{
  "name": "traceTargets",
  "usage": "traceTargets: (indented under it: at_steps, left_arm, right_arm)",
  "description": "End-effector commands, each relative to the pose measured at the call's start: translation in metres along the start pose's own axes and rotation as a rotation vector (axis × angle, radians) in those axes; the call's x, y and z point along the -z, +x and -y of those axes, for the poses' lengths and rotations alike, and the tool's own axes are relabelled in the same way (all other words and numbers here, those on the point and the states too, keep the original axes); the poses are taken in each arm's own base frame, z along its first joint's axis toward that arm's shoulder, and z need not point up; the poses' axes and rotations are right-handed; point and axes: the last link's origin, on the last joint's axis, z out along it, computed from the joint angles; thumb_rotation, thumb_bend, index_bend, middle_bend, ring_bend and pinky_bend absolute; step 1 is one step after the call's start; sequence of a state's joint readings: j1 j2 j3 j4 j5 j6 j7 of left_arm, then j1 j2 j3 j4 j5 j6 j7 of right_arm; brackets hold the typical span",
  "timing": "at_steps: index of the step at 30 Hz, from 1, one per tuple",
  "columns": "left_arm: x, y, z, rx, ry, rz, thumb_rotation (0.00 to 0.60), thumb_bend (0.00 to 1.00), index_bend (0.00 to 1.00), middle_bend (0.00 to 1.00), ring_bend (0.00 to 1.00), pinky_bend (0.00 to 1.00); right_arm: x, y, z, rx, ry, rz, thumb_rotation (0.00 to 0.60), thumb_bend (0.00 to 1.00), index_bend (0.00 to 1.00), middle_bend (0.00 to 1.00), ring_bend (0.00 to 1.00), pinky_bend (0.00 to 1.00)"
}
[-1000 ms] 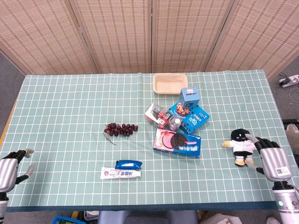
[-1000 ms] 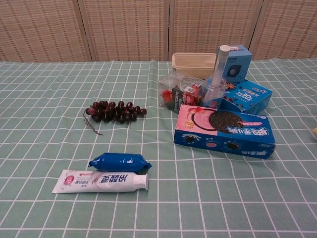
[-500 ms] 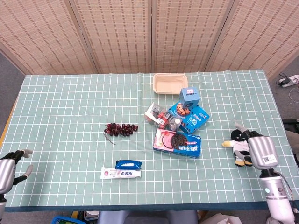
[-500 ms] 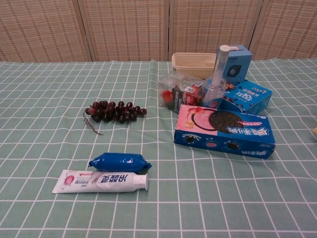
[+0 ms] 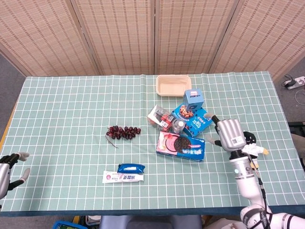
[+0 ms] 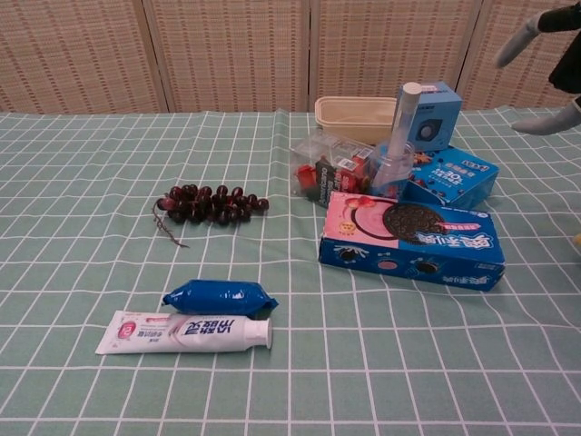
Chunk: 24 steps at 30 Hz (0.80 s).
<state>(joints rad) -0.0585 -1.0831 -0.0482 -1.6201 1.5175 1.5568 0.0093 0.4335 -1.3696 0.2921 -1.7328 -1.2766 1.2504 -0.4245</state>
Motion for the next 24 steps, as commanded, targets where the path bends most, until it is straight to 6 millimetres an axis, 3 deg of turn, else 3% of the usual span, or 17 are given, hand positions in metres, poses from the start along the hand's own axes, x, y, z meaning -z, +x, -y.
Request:
traceTargets:
  at_steps: [1, 11, 24]
  left_arm:
    - [0.001, 0.001, 0.0, 0.005, -0.002, -0.002, 0.6, 0.33, 0.45, 0.45, 0.44, 0.63]
    - [0.001, 0.003, 0.001, 0.012, 0.0, -0.001, 0.6, 0.33, 0.45, 0.45, 0.44, 0.63]
    - [0.0, 0.002, 0.002, 0.012, 0.004, 0.007, 0.6, 0.33, 0.45, 0.45, 0.44, 0.63]
  right_arm:
    - [-0.01, -0.007, 0.016, -0.01, 0.018, 0.025, 0.6, 0.16, 0.34, 1.0, 1.0, 1.0]
    - [-0.032, -0.024, 0.038, -0.024, 0.029, 0.04, 0.6, 0.19, 0.36, 1.0, 1.0, 1.0]
    - [-0.049, -0.045, 0.049, -0.085, 0.028, 0.079, 0.6, 0.2, 0.39, 1.0, 1.0, 1.0]
